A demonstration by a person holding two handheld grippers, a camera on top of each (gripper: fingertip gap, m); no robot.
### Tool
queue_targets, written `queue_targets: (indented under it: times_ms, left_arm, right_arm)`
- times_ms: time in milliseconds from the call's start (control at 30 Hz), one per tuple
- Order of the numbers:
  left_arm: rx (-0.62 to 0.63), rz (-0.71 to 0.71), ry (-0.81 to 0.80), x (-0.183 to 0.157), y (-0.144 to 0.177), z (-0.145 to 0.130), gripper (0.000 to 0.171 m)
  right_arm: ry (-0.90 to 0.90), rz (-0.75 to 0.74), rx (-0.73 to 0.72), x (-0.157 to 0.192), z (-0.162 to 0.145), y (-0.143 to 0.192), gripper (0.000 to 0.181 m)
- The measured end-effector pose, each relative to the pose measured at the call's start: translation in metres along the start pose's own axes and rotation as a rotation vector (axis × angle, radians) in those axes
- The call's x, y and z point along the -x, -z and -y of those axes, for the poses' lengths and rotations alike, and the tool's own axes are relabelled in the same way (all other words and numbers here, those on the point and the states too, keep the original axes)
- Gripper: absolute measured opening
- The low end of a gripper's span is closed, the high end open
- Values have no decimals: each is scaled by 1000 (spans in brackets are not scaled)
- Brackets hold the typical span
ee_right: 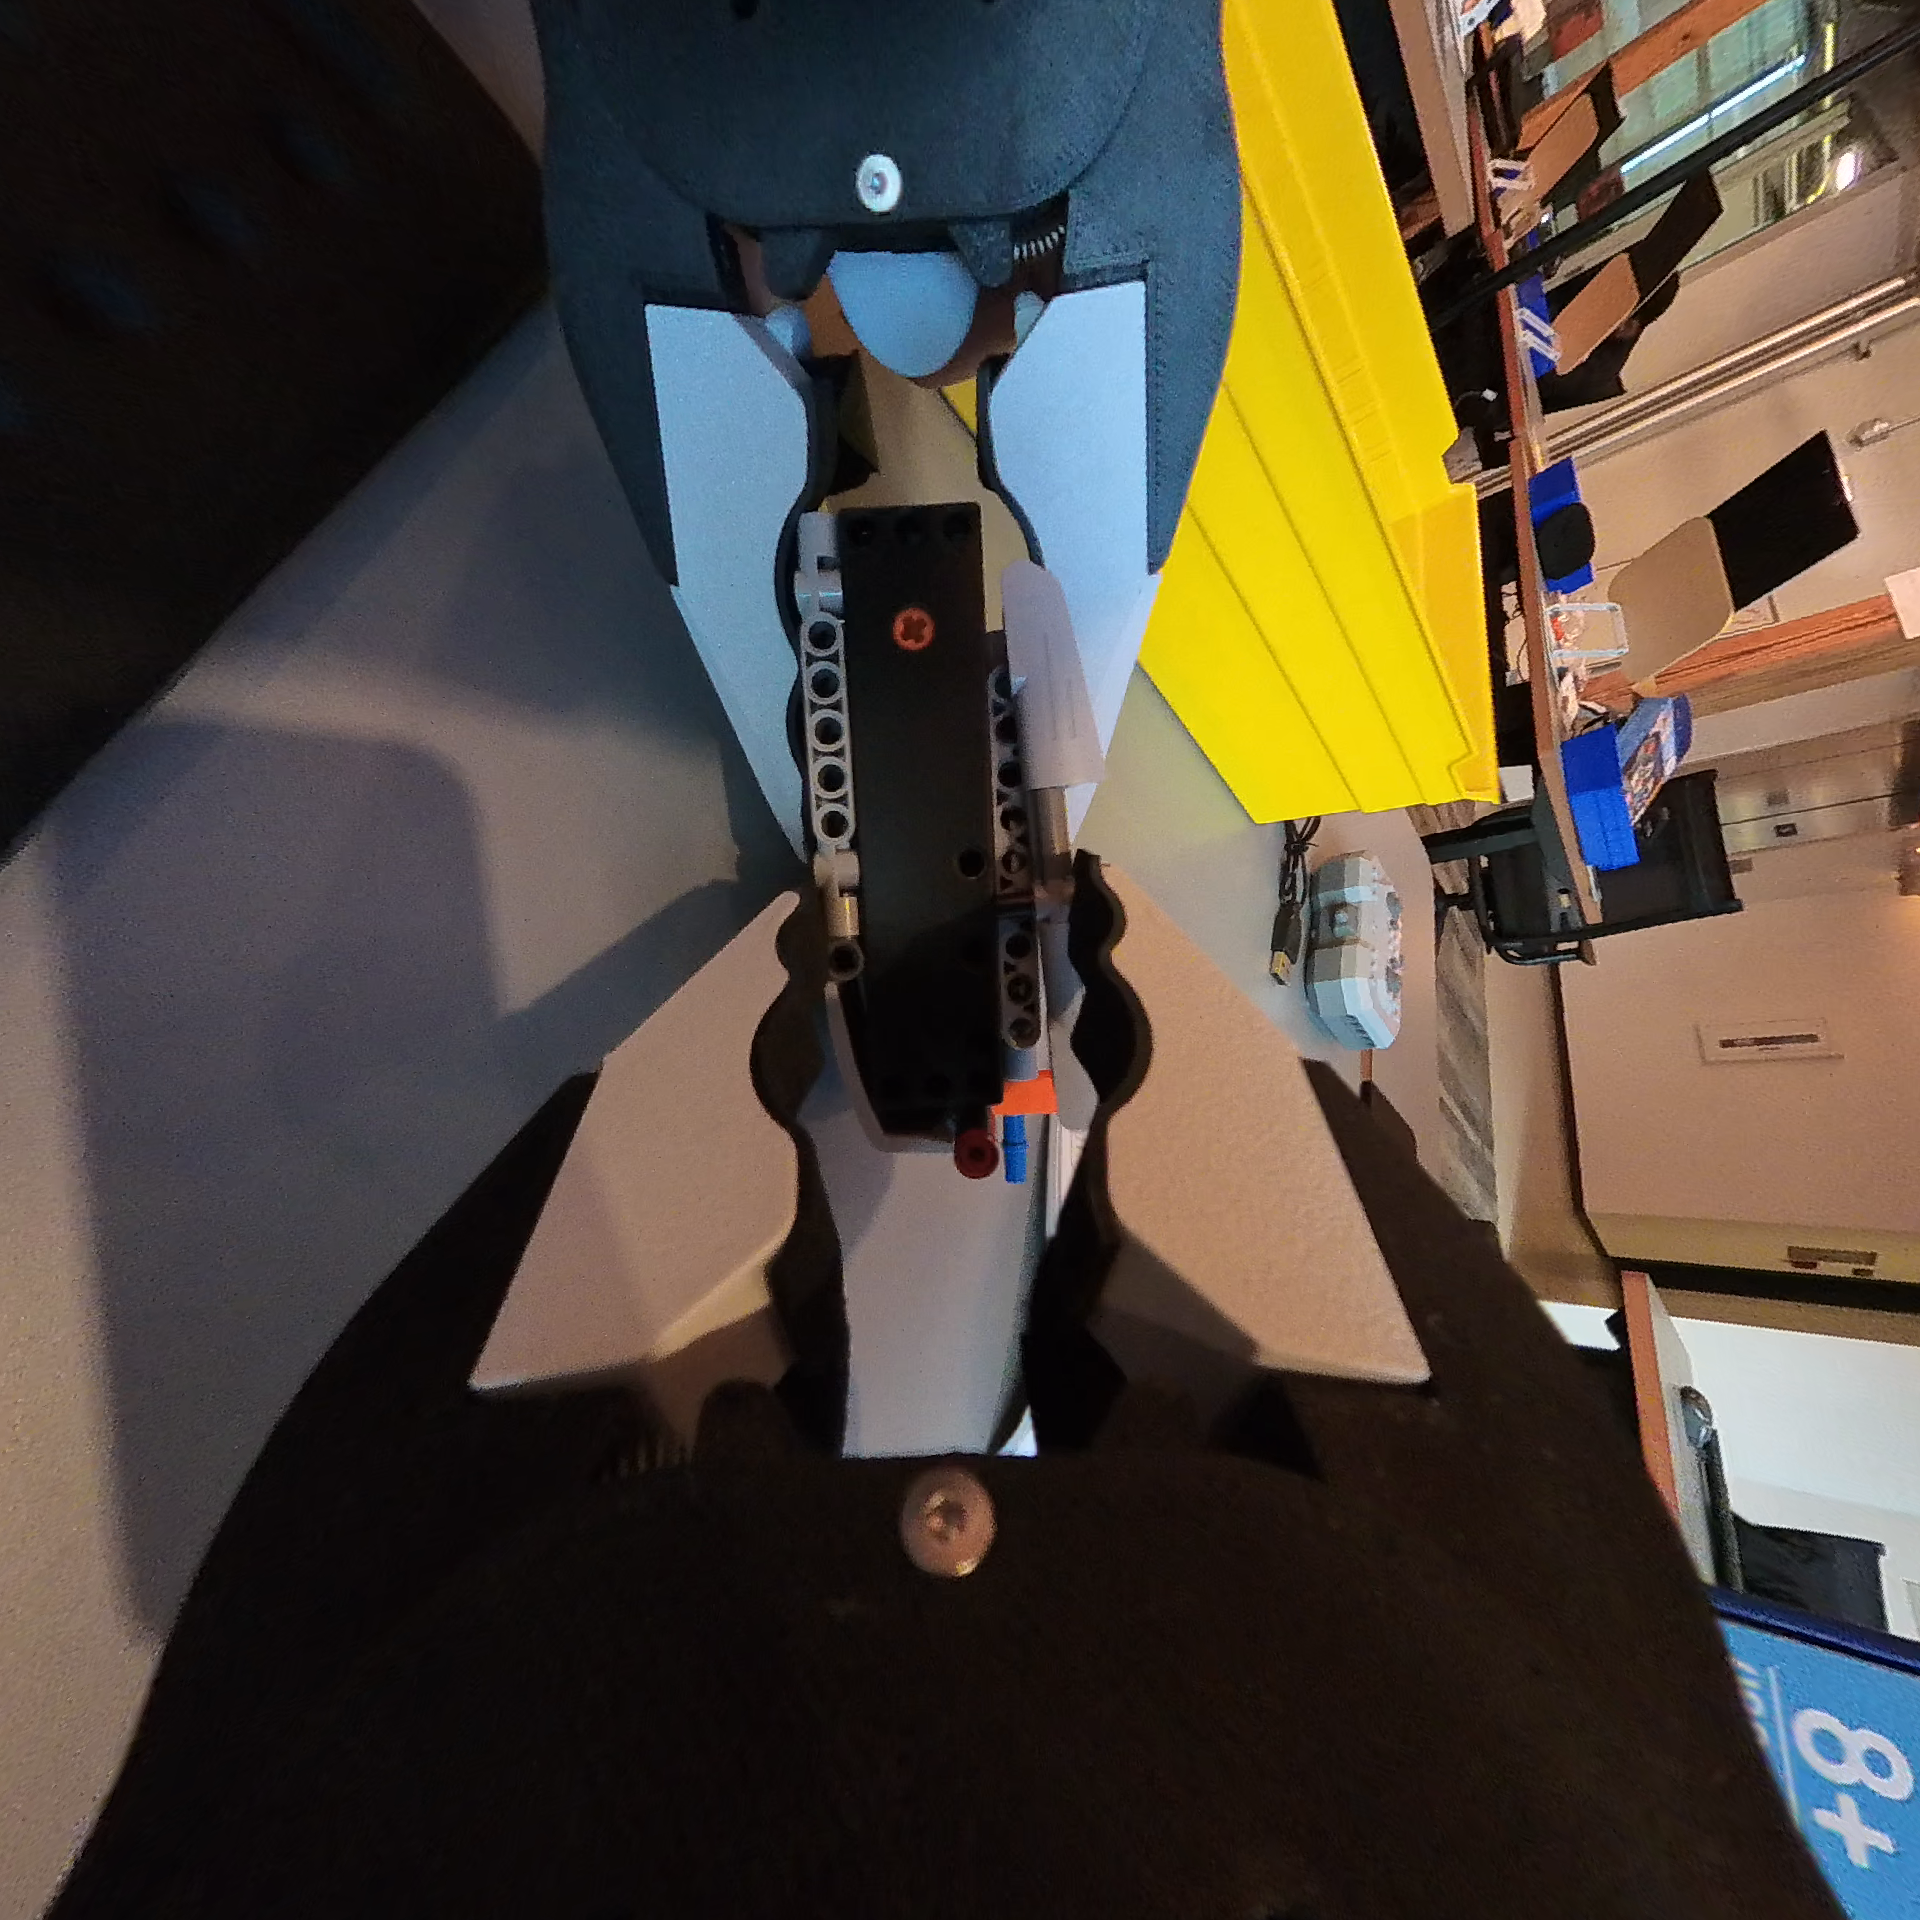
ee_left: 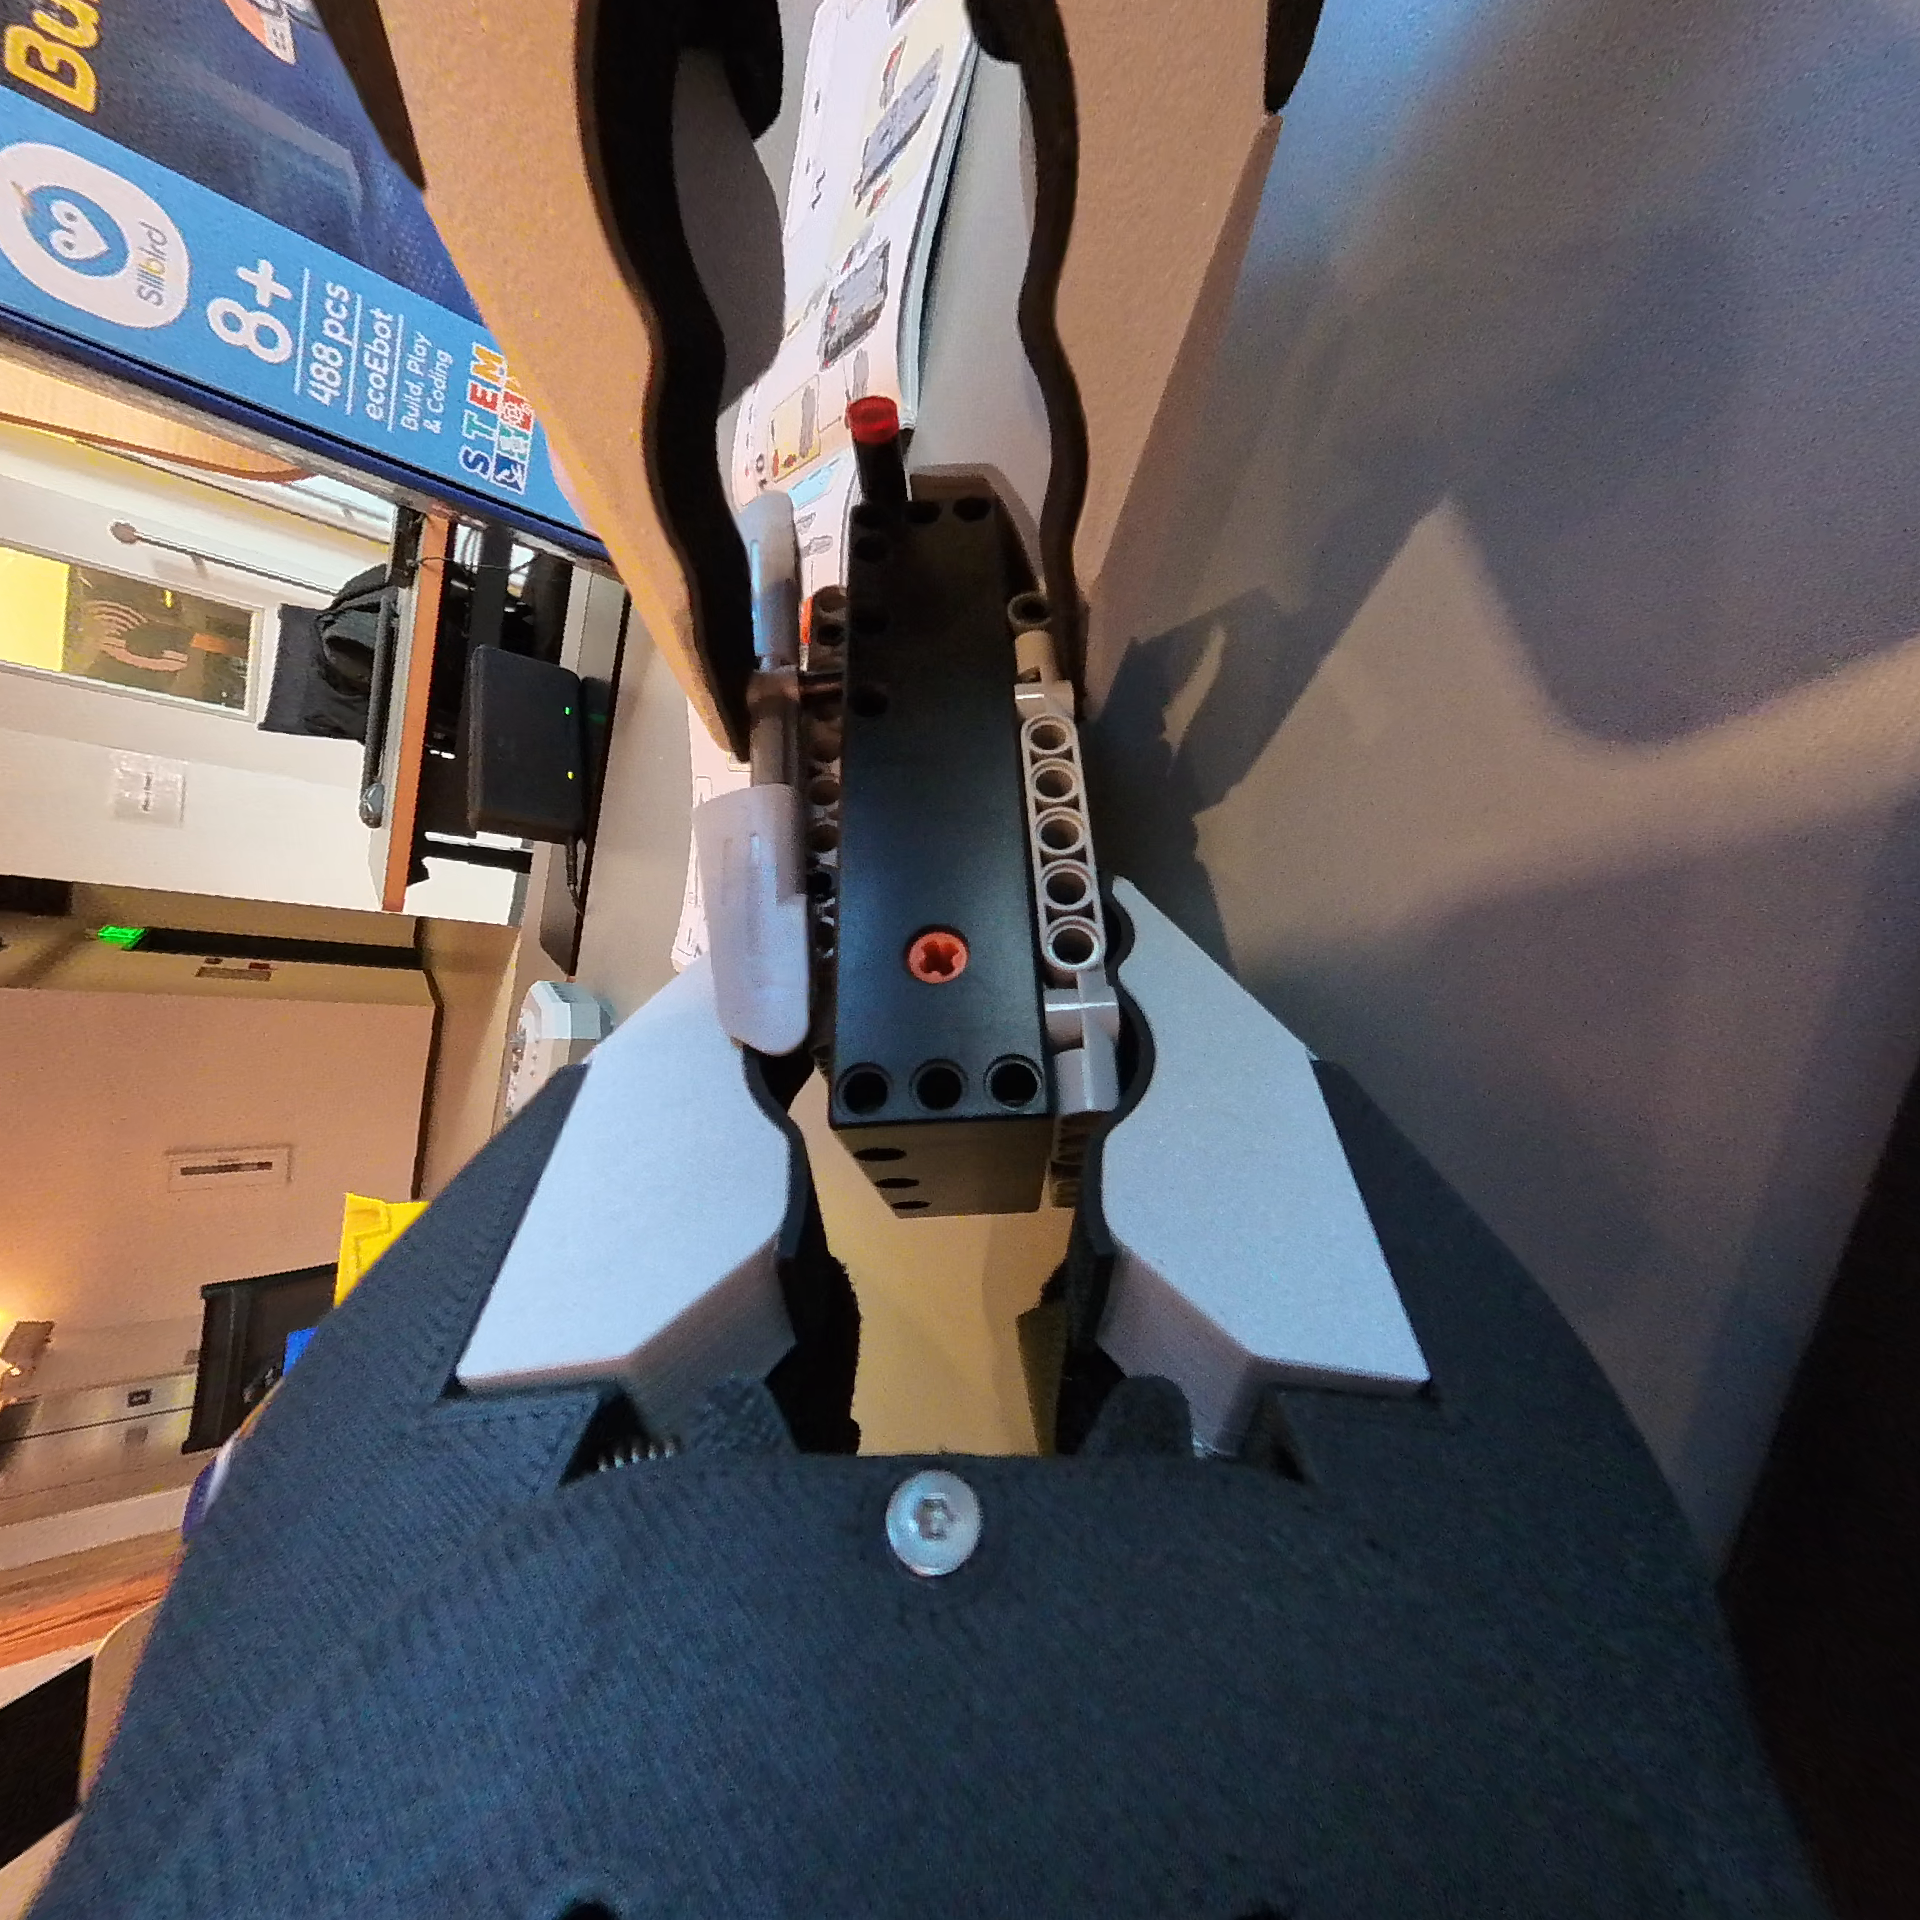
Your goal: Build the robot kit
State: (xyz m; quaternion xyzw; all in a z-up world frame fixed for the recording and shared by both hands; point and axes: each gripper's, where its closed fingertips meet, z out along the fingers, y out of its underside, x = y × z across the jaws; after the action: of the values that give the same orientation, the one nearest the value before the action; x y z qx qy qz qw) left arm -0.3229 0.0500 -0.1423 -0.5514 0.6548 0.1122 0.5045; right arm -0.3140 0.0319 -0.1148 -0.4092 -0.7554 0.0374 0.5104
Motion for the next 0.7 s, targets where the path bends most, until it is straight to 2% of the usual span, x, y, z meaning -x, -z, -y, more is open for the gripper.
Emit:
queue_targets:
  times_ms: [400, 700]
  left_arm:
    - [3, 6, -16, 0, 0, 1, 51]
    - [6, 7, -16, 0, 0, 1, 51]
  right_arm:
    - [-41, -24, 8, 1, -1, 1, 48]
    - [8, -28, 31, 1, 0, 0, 47]
